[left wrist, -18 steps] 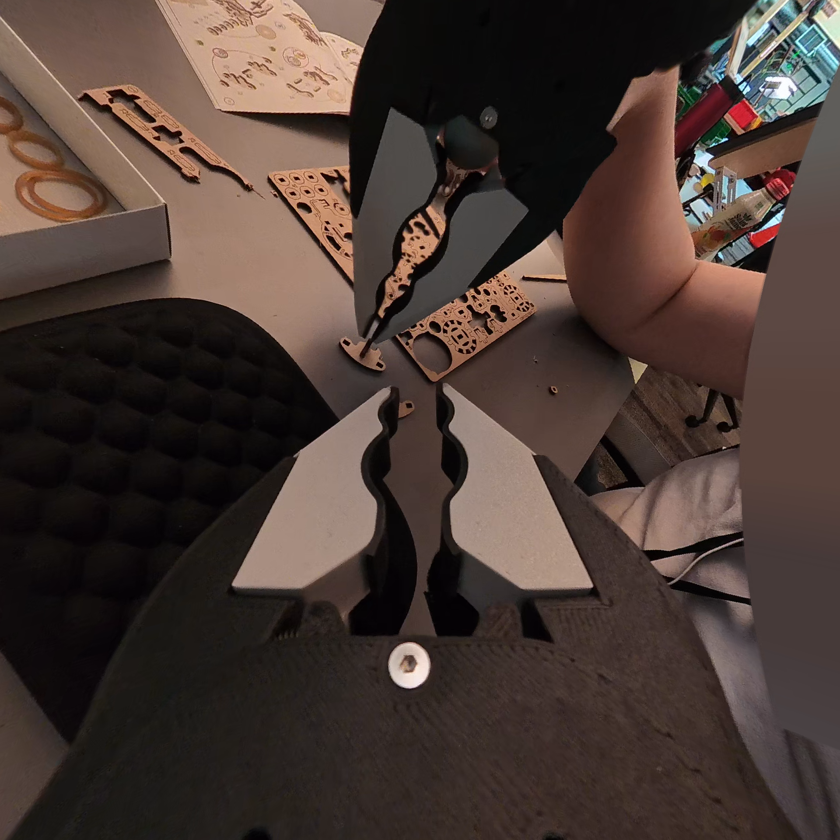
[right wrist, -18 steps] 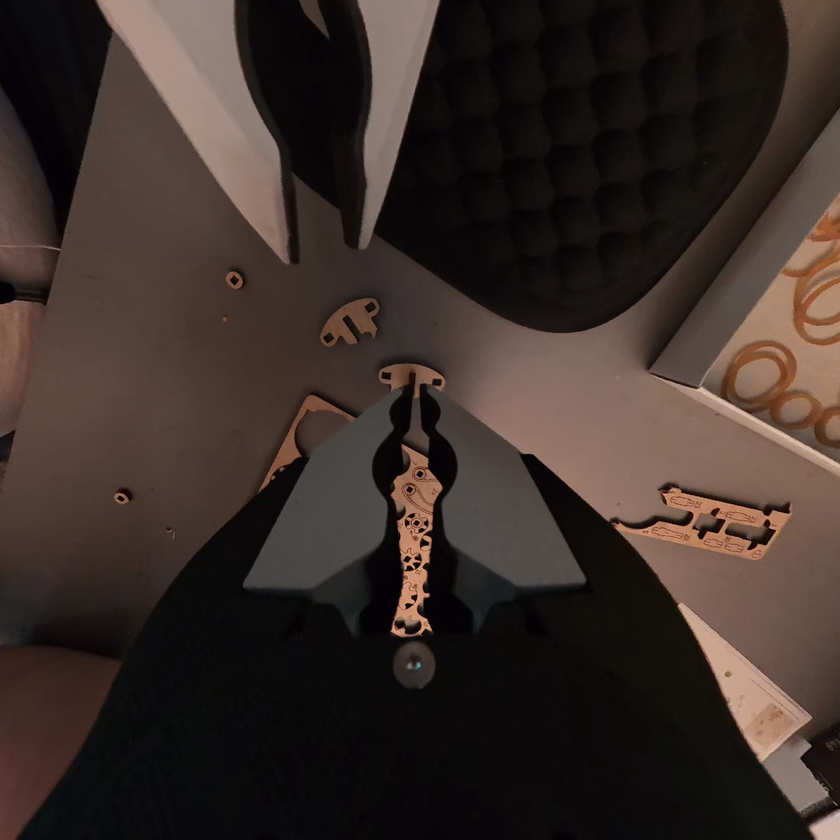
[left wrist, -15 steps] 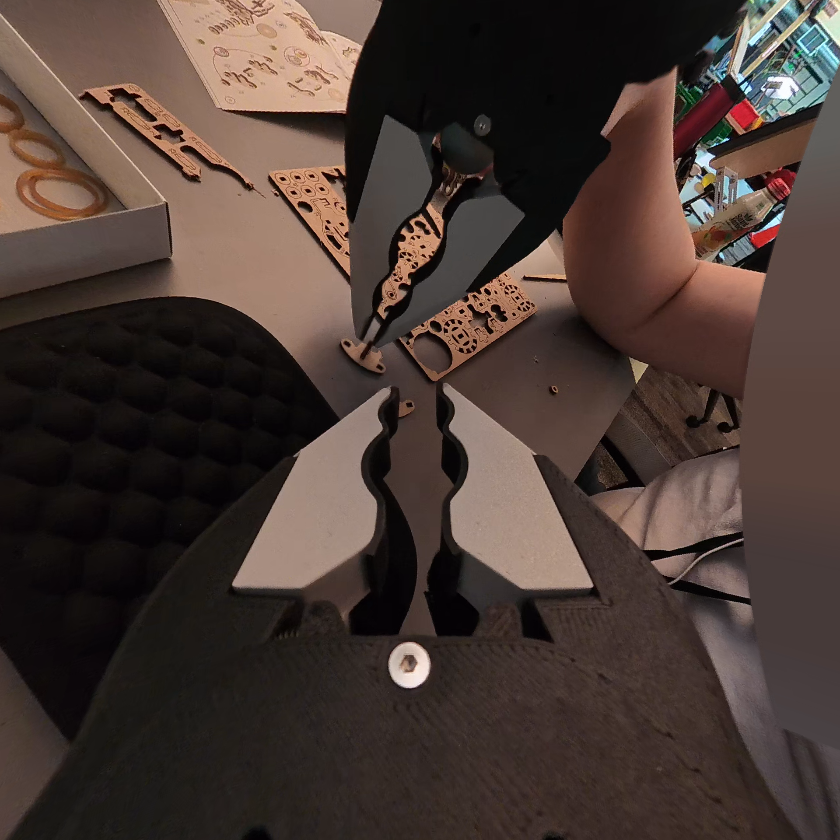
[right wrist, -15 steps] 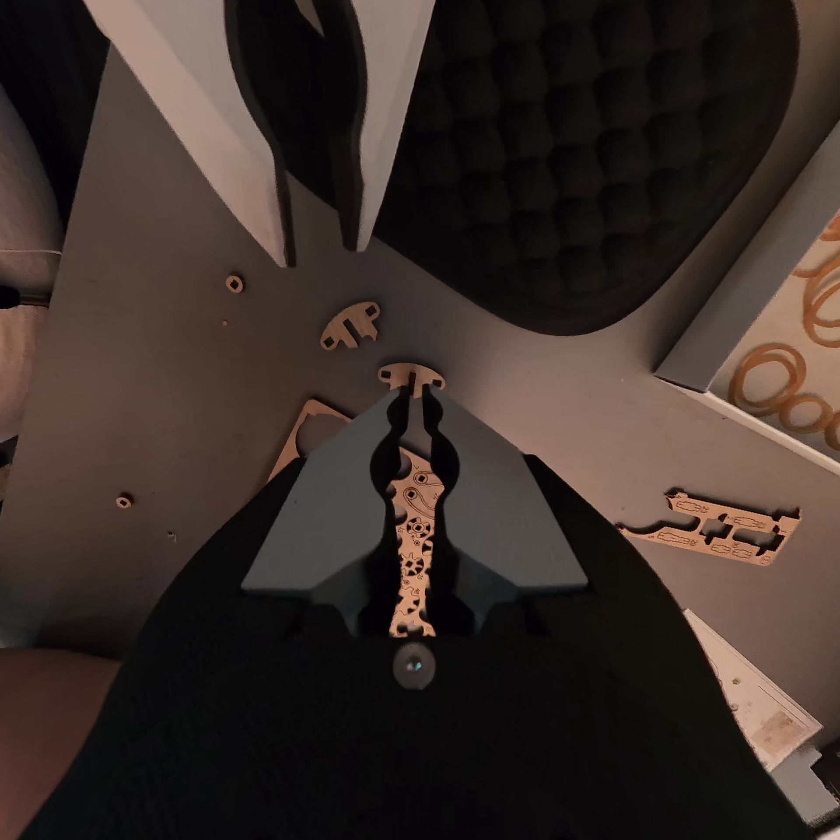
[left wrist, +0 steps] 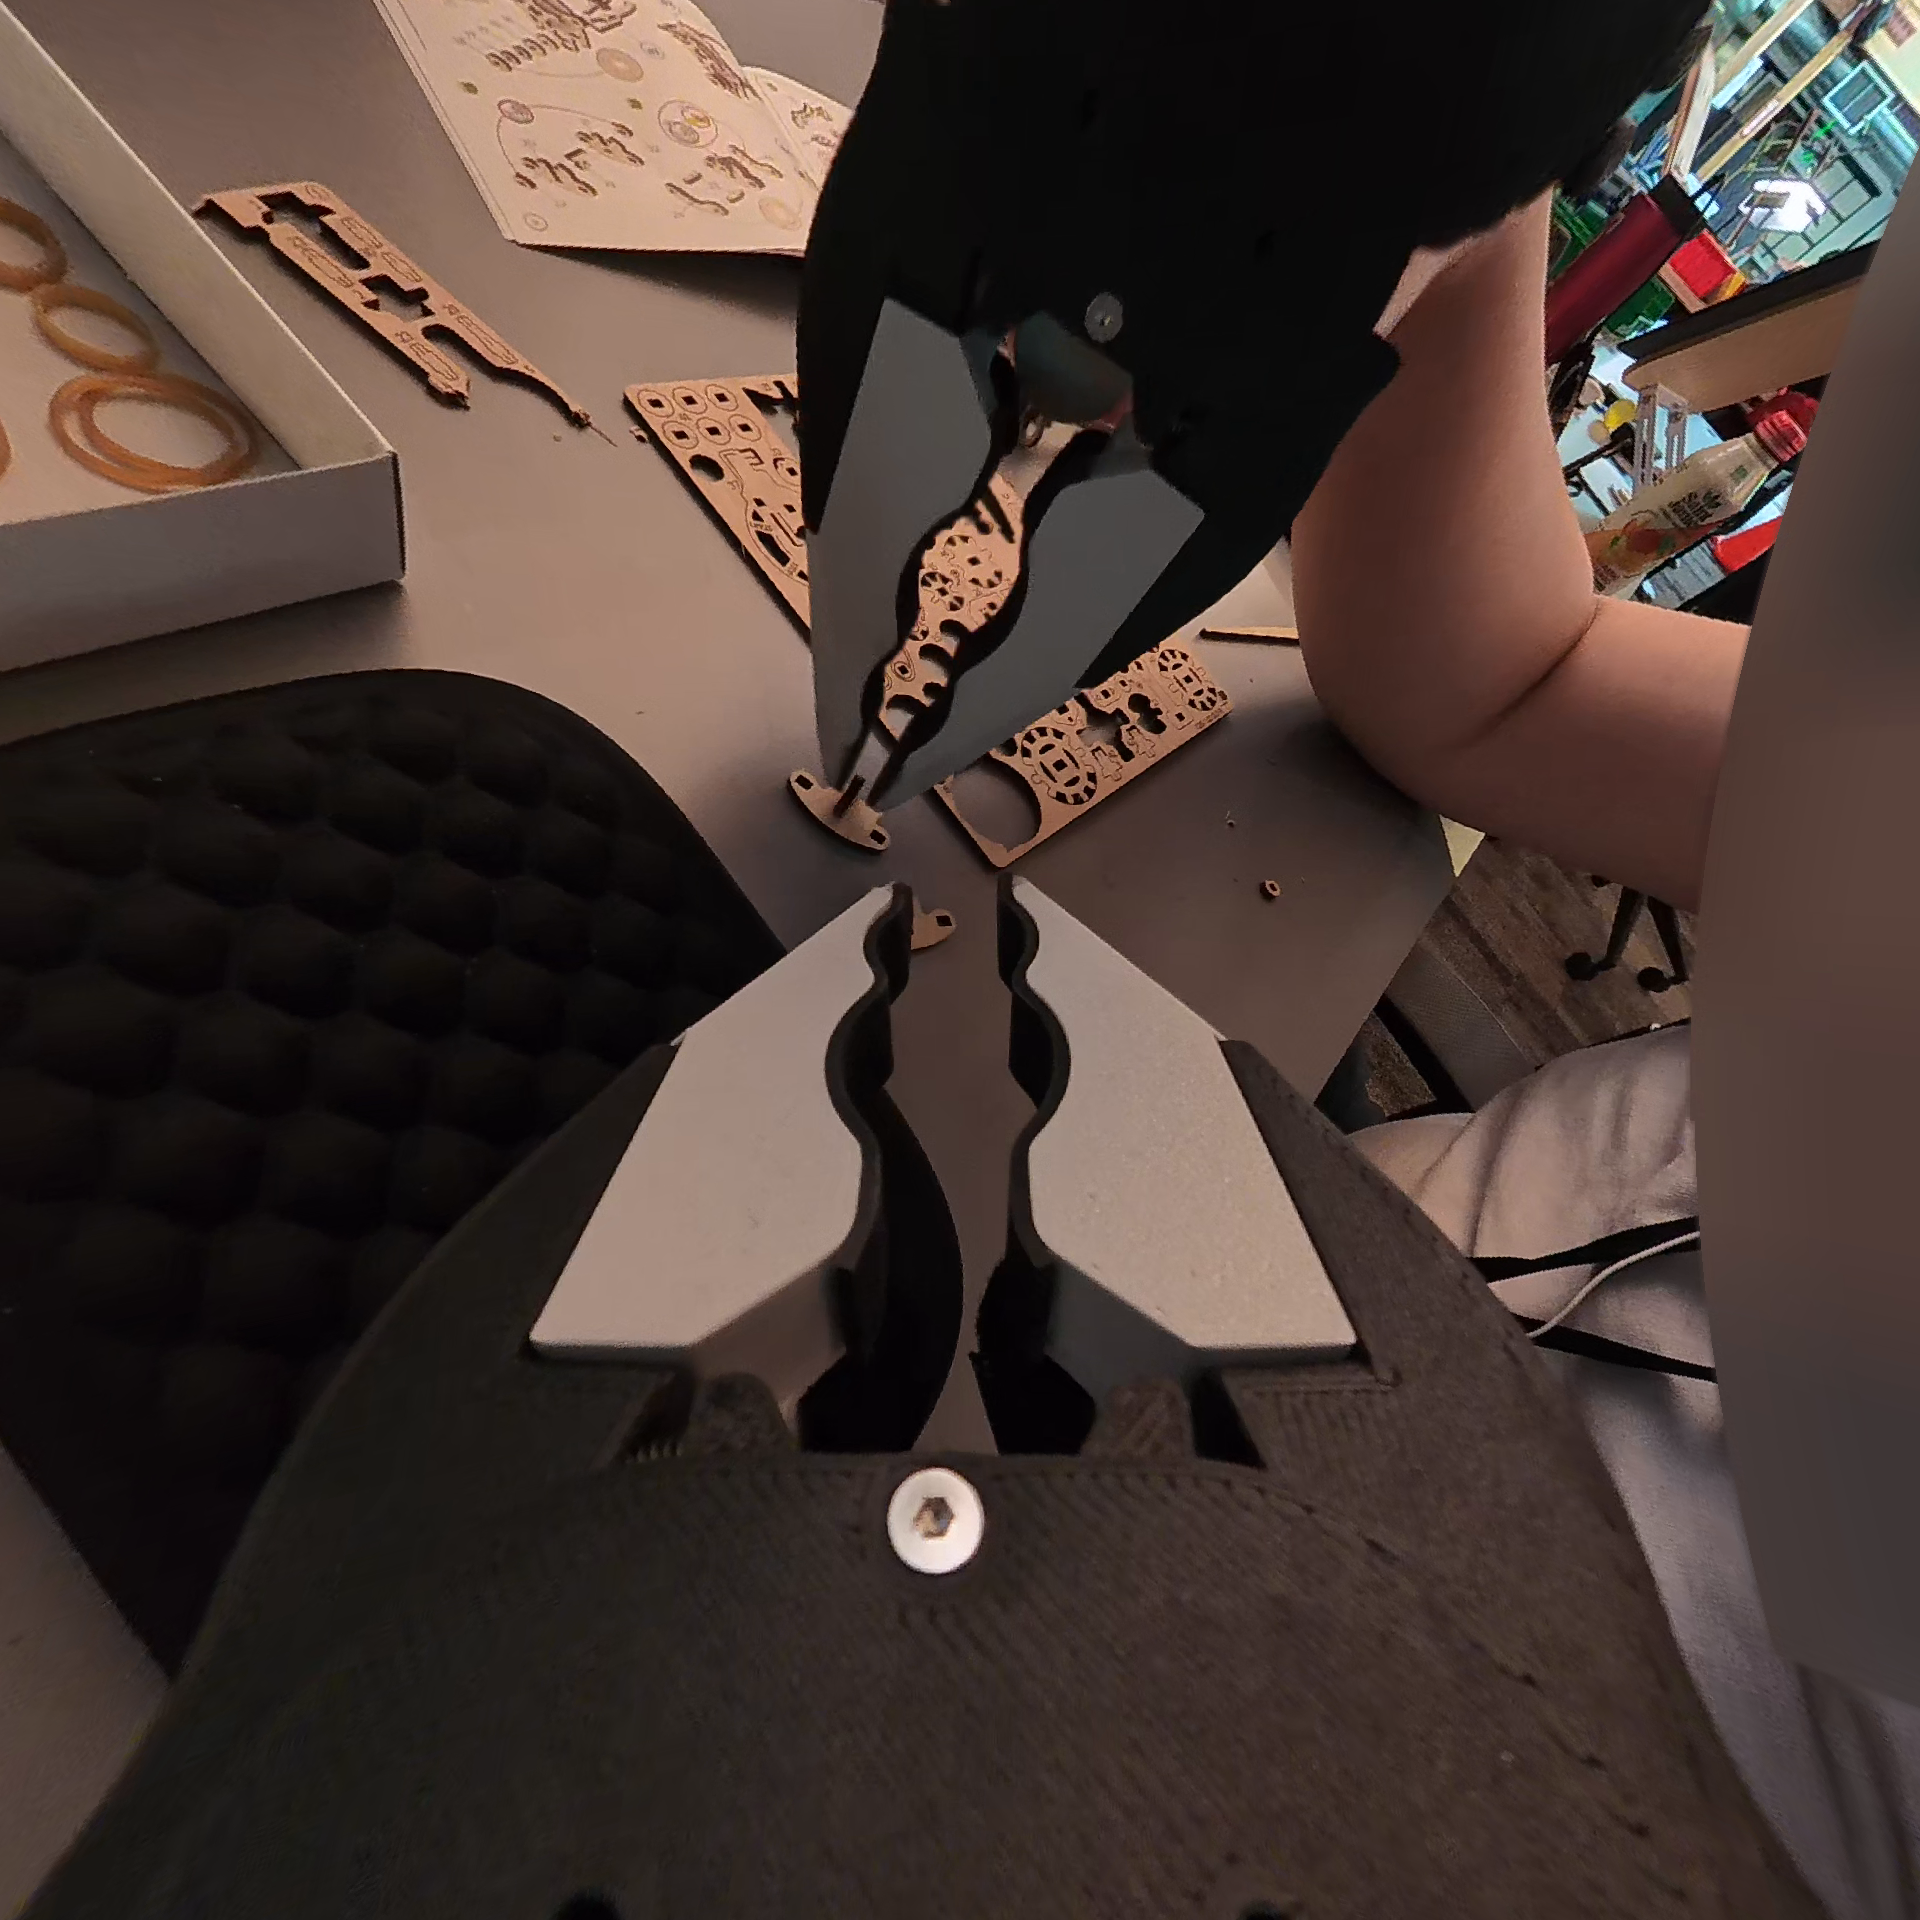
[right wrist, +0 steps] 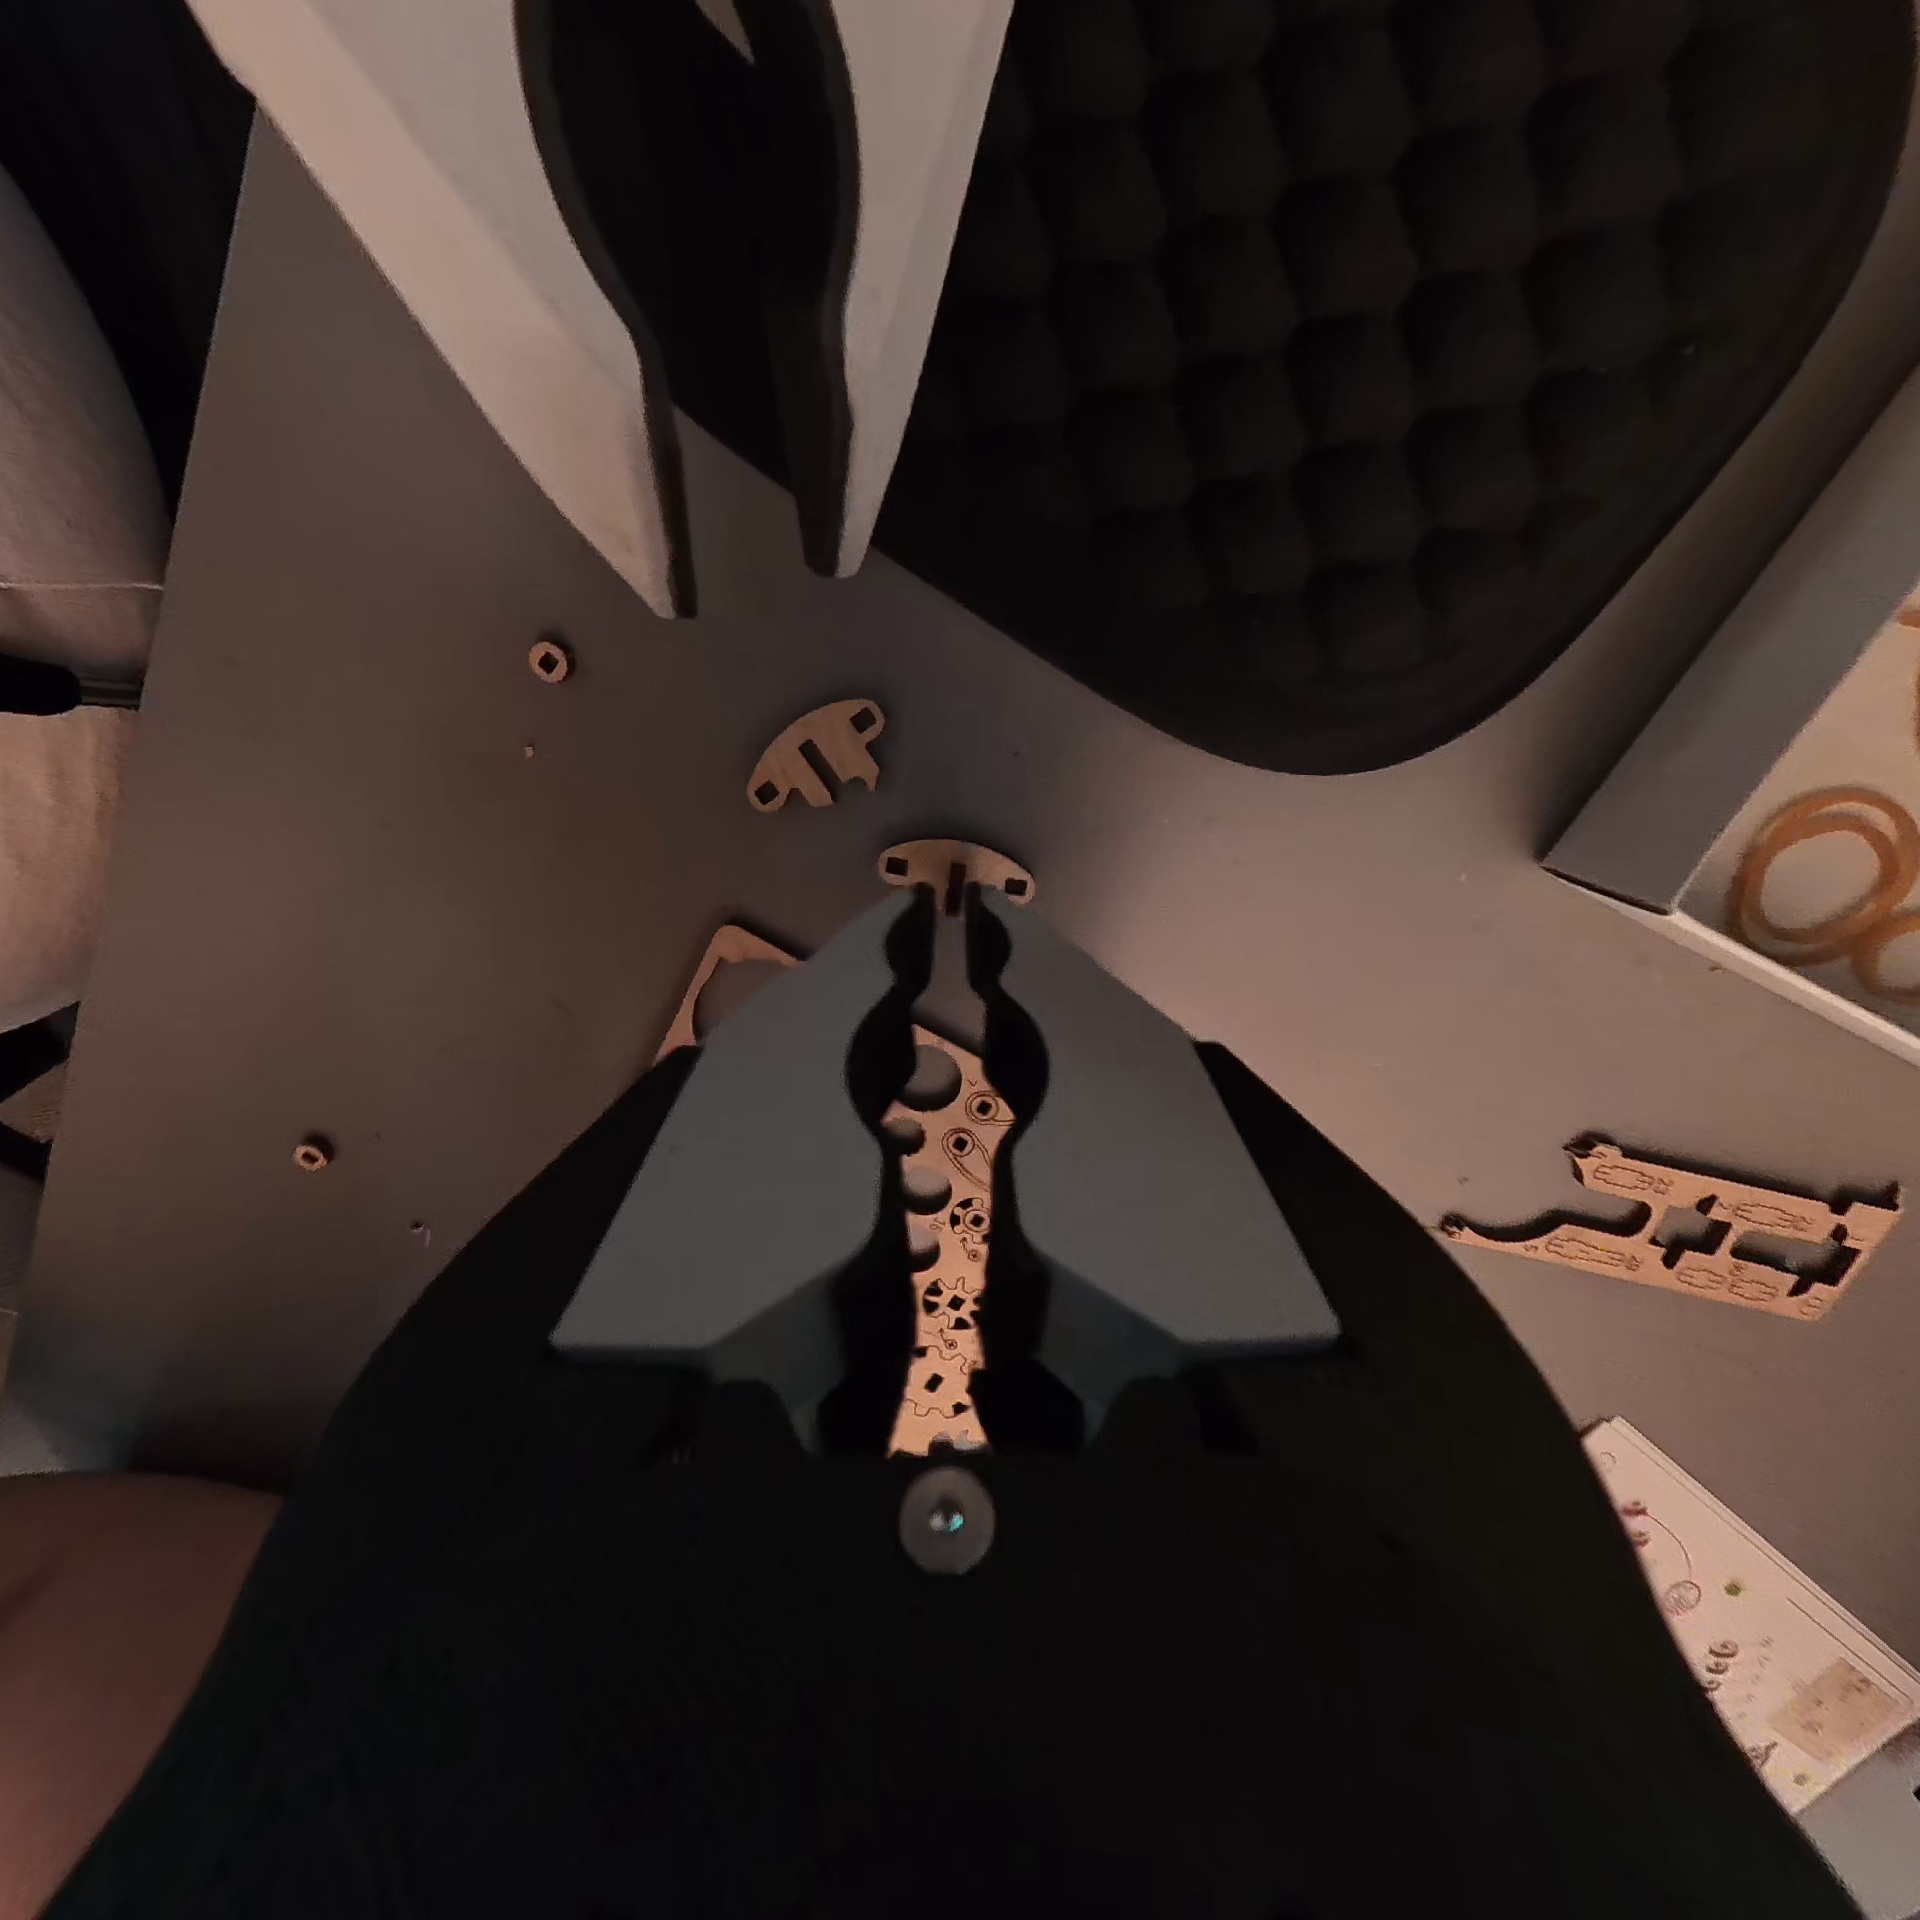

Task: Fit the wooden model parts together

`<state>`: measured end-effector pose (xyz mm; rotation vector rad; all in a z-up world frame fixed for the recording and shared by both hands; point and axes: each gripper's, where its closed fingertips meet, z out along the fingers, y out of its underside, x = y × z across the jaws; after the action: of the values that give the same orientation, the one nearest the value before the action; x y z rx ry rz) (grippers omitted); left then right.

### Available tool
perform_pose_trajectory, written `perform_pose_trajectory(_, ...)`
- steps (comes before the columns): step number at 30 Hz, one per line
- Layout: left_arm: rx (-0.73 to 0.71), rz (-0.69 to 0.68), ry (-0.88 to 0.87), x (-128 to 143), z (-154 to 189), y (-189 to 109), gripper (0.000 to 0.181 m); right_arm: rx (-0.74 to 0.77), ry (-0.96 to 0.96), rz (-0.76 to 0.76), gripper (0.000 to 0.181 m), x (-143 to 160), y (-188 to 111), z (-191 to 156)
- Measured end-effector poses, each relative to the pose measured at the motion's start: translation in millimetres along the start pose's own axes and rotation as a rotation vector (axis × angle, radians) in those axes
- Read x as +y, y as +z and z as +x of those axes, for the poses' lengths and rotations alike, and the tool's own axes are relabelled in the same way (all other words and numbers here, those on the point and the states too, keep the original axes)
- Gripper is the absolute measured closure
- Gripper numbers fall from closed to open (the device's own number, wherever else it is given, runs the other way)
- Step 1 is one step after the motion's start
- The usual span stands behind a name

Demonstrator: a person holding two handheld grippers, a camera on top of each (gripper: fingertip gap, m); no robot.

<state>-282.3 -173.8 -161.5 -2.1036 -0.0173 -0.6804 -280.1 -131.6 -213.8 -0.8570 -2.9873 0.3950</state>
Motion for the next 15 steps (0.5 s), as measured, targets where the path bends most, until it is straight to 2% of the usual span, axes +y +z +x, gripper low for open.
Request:
perform_pose_trajectory(4, 0.006, 0.01, -0.018, -1, -3, 1, 0.166, 0.009, -0.024, 0.009, 0.18, -1, -4, 0)
perform_pose_trajectory(9, 0.062, 0.074, -0.081, -10, -3, 3, 0.163, 0.093, -0.1, 0.089, 0.18, -10, -30, 1)
perform_pose_trajectory(15, 0.107, 0.162, -0.147, -27, -4, 5, 0.152, 0.244, -0.326, 0.186, 0.18, -25, -60, -7)
